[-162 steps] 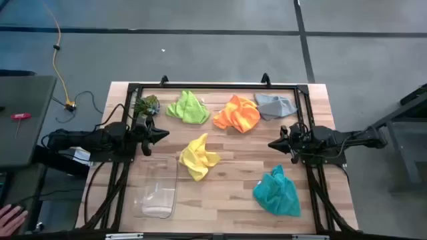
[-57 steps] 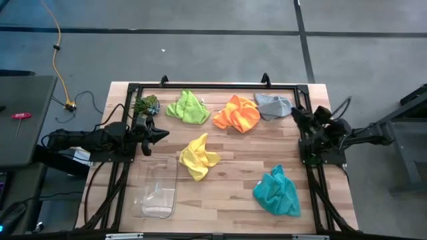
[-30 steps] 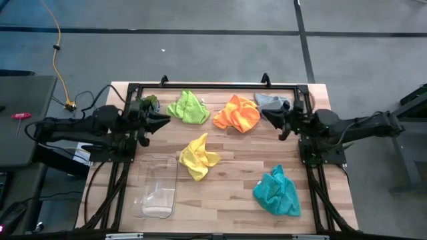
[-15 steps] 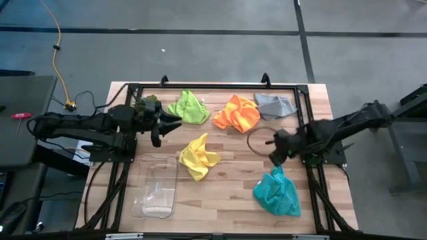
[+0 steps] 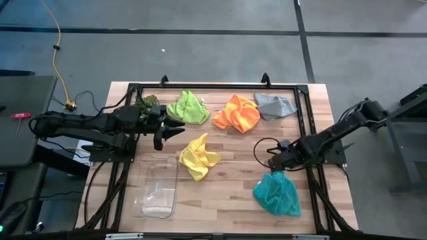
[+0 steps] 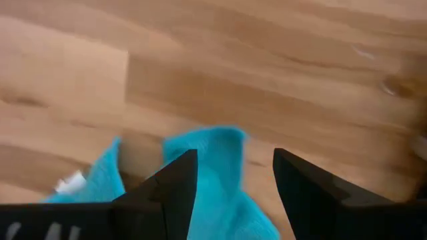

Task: Fold microfiber towels
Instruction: Fold the blue towel

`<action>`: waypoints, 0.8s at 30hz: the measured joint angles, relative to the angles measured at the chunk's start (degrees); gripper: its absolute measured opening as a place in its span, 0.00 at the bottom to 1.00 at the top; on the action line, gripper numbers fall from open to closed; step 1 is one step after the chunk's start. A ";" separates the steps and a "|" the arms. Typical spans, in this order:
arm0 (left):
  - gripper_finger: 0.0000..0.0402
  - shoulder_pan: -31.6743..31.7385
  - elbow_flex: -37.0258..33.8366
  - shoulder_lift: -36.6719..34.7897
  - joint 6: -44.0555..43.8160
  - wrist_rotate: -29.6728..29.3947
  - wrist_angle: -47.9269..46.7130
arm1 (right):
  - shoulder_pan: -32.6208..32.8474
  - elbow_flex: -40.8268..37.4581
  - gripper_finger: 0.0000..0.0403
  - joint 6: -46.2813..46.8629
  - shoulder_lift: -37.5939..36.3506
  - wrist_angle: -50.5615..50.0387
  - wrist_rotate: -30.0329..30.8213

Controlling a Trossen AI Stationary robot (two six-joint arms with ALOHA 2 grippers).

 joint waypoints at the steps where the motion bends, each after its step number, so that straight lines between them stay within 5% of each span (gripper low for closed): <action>1: 0.32 0.00 0.00 0.03 0.01 0.00 -0.02 | -0.01 -0.32 0.47 0.39 0.21 1.02 0.54; 16: 0.32 0.00 0.00 0.01 -0.90 -0.08 -0.07 | -0.17 -2.60 0.46 0.30 5.12 8.72 1.87; 24: 0.32 0.00 -0.02 0.01 -0.90 -0.24 -0.14 | -0.15 -2.60 0.34 0.14 5.12 9.34 1.60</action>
